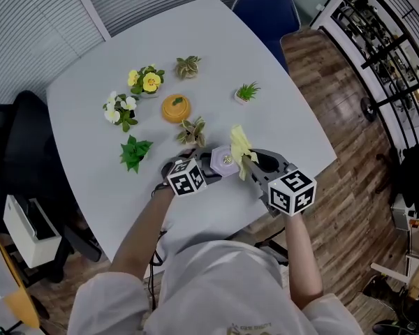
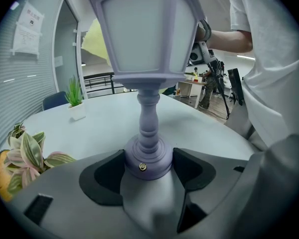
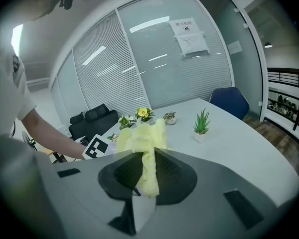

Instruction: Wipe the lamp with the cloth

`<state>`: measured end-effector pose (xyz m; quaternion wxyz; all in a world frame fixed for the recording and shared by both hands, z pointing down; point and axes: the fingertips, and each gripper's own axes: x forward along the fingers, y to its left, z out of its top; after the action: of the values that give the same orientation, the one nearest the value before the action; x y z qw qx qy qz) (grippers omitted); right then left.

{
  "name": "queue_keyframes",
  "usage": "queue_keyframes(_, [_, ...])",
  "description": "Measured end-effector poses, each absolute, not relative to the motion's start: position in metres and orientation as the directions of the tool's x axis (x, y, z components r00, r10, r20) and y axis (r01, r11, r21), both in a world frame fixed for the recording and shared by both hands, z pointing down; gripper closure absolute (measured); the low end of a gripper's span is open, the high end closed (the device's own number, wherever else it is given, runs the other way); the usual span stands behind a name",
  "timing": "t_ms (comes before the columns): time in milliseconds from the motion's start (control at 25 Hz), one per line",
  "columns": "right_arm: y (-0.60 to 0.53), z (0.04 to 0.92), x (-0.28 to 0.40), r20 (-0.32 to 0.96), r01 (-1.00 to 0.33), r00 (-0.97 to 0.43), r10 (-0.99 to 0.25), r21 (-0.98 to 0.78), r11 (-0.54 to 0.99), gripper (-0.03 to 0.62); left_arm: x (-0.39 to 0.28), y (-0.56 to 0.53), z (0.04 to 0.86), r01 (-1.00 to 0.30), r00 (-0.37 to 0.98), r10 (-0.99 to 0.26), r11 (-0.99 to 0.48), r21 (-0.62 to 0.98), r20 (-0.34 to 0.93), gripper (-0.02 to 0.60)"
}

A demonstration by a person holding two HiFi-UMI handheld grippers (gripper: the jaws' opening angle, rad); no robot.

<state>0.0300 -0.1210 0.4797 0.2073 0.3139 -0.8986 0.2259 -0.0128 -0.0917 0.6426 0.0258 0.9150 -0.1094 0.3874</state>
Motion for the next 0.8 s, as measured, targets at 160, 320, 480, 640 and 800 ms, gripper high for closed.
queue_keyframes(160, [-0.129,0.484,0.026,0.493,-0.629,-0.747,-0.446,-0.309,0.713,0.53,-0.013,-0.091,0.644,-0.222,0.675,-0.179,-0.975,-0.034,0.716,0.268])
queue_keyframes(320, [-0.139,0.489,0.024,0.462,-0.606,-0.776,-0.43,-0.355,0.712,0.531,-0.012,-0.091,0.644,-0.224,0.675,-0.18,-0.974,-0.035,0.716,0.269])
queue_keyframes(480, [-0.144,0.494,0.021,0.397,-0.55,-0.829,-0.394,-0.451,0.702,0.531,-0.012,-0.092,0.643,-0.222,0.676,-0.18,-0.974,-0.036,0.715,0.269])
queue_keyframes(640, [-0.146,0.499,0.017,0.296,-0.464,-0.886,-0.358,-0.572,0.676,0.531,-0.012,-0.092,0.644,-0.222,0.674,-0.18,-0.974,-0.035,0.716,0.268])
queue_keyframes(800, [-0.146,0.501,0.013,0.228,-0.39,-0.919,-0.321,-0.635,0.667,0.531,-0.011,-0.092,0.643,-0.221,0.674,-0.18,-0.975,-0.037,0.717,0.268])
